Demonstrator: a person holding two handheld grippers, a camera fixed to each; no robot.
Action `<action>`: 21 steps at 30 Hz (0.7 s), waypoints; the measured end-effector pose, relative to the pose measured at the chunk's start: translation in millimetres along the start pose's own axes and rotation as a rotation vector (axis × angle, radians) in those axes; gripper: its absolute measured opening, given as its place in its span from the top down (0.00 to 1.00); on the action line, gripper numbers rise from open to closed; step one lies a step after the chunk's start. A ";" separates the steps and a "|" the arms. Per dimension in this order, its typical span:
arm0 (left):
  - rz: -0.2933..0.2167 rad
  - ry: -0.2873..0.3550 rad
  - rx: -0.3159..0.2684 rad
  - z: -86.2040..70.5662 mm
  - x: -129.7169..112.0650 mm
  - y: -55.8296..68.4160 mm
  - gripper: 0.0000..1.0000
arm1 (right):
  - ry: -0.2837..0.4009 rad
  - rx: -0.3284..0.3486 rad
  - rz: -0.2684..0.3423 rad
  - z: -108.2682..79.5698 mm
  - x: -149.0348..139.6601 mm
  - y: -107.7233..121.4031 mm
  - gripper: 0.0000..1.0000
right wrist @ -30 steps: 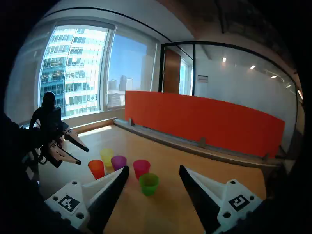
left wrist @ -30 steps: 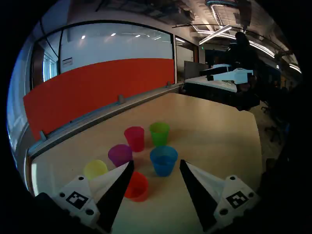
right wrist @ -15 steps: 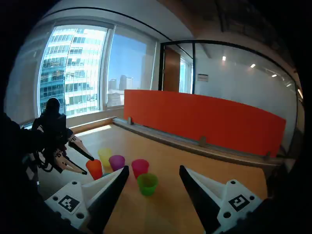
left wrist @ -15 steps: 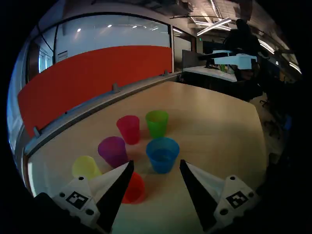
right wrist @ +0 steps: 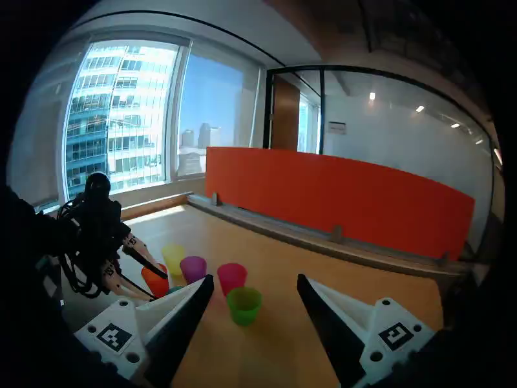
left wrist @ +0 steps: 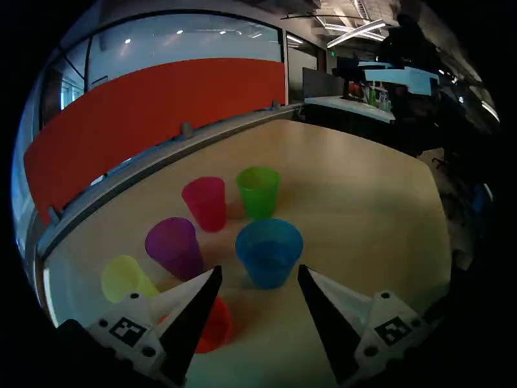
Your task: Pour water
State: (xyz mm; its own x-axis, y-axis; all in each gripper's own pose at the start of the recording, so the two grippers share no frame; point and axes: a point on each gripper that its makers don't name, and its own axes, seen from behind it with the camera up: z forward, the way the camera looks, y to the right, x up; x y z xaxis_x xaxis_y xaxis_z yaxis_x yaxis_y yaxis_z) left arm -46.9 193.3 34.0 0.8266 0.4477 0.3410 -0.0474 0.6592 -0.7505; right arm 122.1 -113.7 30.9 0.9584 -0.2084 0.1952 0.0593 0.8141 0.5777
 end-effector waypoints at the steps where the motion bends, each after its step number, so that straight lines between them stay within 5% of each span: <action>1: 0.000 -0.004 0.003 2.7 -0.6 -0.7 0.13 | 0.000 -0.001 -0.001 0.2 -0.1 0.3 0.00; 21: 0.008 -0.060 -0.001 36.3 -4.8 7.3 0.13 | -0.006 -0.003 0.004 3.6 -3.9 3.1 0.00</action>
State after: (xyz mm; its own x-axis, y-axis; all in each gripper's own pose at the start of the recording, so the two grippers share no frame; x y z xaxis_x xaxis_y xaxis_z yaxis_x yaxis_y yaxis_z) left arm -71.6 217.9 47.5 0.7912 0.4882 0.3682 -0.0534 0.6551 -0.7537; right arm 117.5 -112.2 34.8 0.9568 -0.2087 0.2022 0.0568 0.8166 0.5744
